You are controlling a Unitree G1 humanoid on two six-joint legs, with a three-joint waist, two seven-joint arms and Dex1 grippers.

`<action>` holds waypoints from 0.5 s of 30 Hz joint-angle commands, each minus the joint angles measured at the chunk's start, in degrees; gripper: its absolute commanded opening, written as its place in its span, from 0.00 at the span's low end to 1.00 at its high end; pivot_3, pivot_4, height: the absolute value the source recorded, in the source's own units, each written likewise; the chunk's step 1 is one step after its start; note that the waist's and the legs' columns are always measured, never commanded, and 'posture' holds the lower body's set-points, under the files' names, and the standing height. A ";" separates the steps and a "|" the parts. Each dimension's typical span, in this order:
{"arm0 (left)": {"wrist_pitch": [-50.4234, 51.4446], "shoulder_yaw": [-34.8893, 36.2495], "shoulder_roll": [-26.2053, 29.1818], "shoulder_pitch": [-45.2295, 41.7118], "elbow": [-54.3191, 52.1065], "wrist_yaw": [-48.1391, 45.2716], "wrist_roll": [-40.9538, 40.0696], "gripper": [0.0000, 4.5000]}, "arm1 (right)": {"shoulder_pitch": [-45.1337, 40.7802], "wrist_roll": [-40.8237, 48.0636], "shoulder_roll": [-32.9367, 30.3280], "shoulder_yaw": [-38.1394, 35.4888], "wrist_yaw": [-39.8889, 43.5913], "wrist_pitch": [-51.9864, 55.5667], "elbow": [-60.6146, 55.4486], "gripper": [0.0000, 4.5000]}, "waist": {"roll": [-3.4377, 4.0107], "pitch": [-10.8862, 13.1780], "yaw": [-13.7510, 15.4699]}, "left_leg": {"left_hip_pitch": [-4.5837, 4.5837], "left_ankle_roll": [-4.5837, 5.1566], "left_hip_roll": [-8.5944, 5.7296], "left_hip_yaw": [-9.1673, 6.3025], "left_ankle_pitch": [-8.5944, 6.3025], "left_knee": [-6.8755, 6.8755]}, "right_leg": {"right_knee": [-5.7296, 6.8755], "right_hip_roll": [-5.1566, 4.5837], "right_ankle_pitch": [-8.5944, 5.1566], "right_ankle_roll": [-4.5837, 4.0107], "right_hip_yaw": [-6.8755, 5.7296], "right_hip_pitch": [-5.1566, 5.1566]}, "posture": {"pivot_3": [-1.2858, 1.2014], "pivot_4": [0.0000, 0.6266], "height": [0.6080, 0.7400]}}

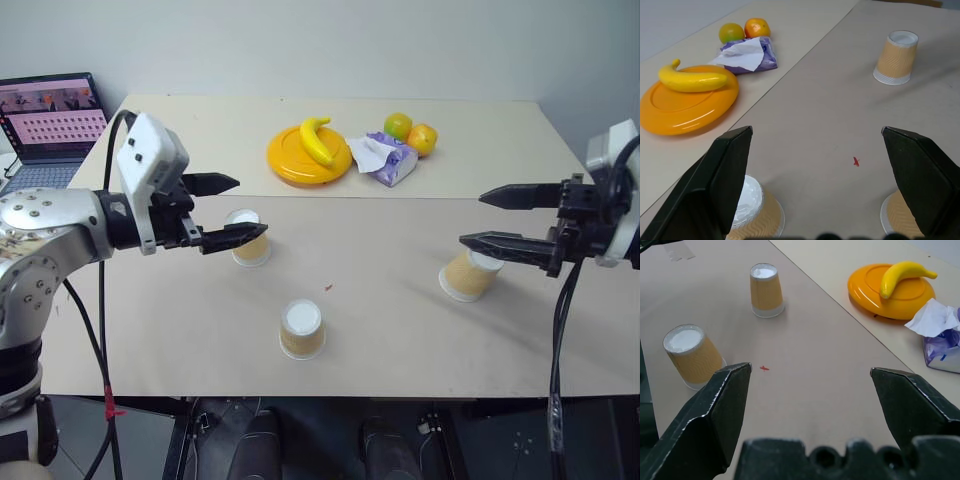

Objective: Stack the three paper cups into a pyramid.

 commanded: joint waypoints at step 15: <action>-5.12 1.21 -3.78 -3.41 2.78 -1.18 0.03 0.98 | -5.59 -0.19 2.05 5.55 -2.28 -1.13 -0.41 1.00 | 0.00 -0.01 0.00 | -0.02 0.01 0.00 -0.05 0.01 0.04 | 0.02 0.03 0.02 0.00 -0.01 0.01 | 0.52 0.24 0.94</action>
